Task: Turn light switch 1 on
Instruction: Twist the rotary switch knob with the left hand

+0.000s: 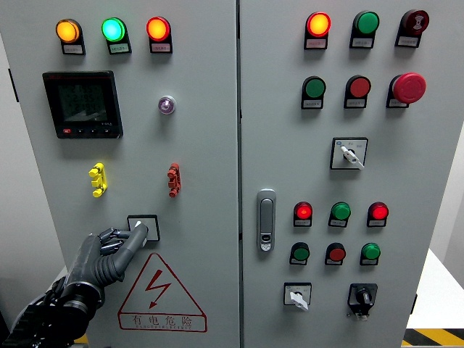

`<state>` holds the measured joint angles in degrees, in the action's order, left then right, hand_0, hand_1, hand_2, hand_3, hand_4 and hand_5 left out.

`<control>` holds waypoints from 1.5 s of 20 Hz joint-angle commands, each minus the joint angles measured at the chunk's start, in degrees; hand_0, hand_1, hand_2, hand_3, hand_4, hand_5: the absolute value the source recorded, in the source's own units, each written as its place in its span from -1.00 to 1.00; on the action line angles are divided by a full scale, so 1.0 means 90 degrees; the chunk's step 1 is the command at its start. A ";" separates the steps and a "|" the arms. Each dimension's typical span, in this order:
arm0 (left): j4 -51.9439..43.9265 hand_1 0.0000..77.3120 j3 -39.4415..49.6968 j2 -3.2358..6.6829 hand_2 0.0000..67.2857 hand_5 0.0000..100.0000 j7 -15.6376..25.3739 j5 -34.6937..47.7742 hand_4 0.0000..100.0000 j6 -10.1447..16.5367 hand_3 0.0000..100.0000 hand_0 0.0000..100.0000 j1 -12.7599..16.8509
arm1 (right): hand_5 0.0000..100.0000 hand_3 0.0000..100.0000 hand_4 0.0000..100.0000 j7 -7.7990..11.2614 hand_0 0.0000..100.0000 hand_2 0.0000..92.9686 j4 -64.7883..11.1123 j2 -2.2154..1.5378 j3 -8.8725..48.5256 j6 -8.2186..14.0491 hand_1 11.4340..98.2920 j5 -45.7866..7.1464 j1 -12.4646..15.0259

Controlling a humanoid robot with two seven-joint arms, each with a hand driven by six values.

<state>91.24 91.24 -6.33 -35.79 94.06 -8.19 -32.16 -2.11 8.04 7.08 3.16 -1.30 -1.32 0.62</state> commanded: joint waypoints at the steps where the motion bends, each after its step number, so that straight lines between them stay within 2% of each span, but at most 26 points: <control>1: -0.0001 0.36 -0.0001 0.0000 0.65 1.00 0.0002 -0.0002 1.00 0.0002 1.00 -0.13 -0.0001 | -0.79 -0.61 -0.61 0.0000 -1.00 -1.00 0.0005 -0.0006 -0.0009 0.0008 -0.81 0.0000 -0.0001; 7: -0.0030 0.41 -0.0001 0.0000 0.66 1.00 0.0002 -0.0002 1.00 0.0031 1.00 -0.51 -0.0010 | -0.79 -0.61 -0.61 0.0000 -1.00 -1.00 0.0005 0.0004 -0.0009 -0.0002 -0.81 0.0000 -0.0001; 8: -0.0030 0.42 -0.0001 0.0000 0.66 1.00 -0.0007 -0.0002 1.00 0.0031 1.00 -0.53 -0.0010 | -0.79 -0.61 -0.61 0.0000 -1.00 -1.00 0.0005 -0.0006 0.0000 -0.0002 -0.81 0.0000 -0.0001; 17: -0.0030 0.45 0.0009 0.0000 0.66 1.00 -0.0008 -0.0002 1.00 0.0021 1.00 -0.68 -0.0020 | -0.79 -0.61 -0.61 0.0000 -1.00 -1.00 0.0005 0.0004 0.0000 -0.0002 -0.82 0.0000 -0.0001; 19: -0.0030 0.49 -0.0001 0.0000 0.67 1.00 -0.0008 0.0008 1.00 0.0021 1.00 -0.76 -0.0020 | -0.79 -0.61 -0.61 0.0000 -1.00 -1.00 0.0005 -0.0006 -0.0009 -0.0002 -0.81 0.0000 -0.0001; 21: -0.0030 0.50 0.0009 0.0000 0.67 1.00 -0.0008 0.0008 1.00 0.0021 1.00 -0.64 -0.0020 | -0.79 -0.61 -0.61 0.0000 -1.00 -1.00 0.0005 -0.0006 0.0000 -0.0002 -0.81 0.0000 -0.0001; 22: -0.0030 0.50 0.0009 0.0000 0.67 1.00 -0.0008 0.0008 1.00 0.0021 1.00 -0.48 -0.0020 | -0.79 -0.61 -0.61 0.0000 -1.00 -1.00 0.0005 -0.0006 0.0000 -0.0002 -0.81 0.0000 -0.0001; 23: -0.0030 0.50 0.0009 0.0000 0.67 1.00 -0.0008 0.0008 1.00 0.0012 1.00 -0.42 -0.0020 | -0.79 -0.61 -0.61 0.0000 -1.00 -1.00 0.0005 0.0004 0.0001 -0.0002 -0.81 0.0000 -0.0001; 25: -0.0030 0.47 0.0009 0.0000 0.68 1.00 -0.0008 0.0008 1.00 0.0012 1.00 -0.16 -0.0049 | -0.79 -0.61 -0.61 0.0000 -1.00 -1.00 0.0005 -0.0006 -0.0009 0.0008 -0.81 0.0000 -0.0001; 30: -0.0030 0.45 0.0009 0.0000 0.68 1.00 -0.0008 0.0008 1.00 -0.0008 1.00 -0.04 -0.0059 | -0.79 -0.61 -0.61 0.0000 -1.00 -1.00 0.0005 0.0004 0.0001 -0.0002 -0.81 0.0000 -0.0001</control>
<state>90.96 91.32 -6.33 -35.86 94.14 -8.18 -32.66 -2.11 8.06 7.08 3.16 -1.28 -1.32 0.61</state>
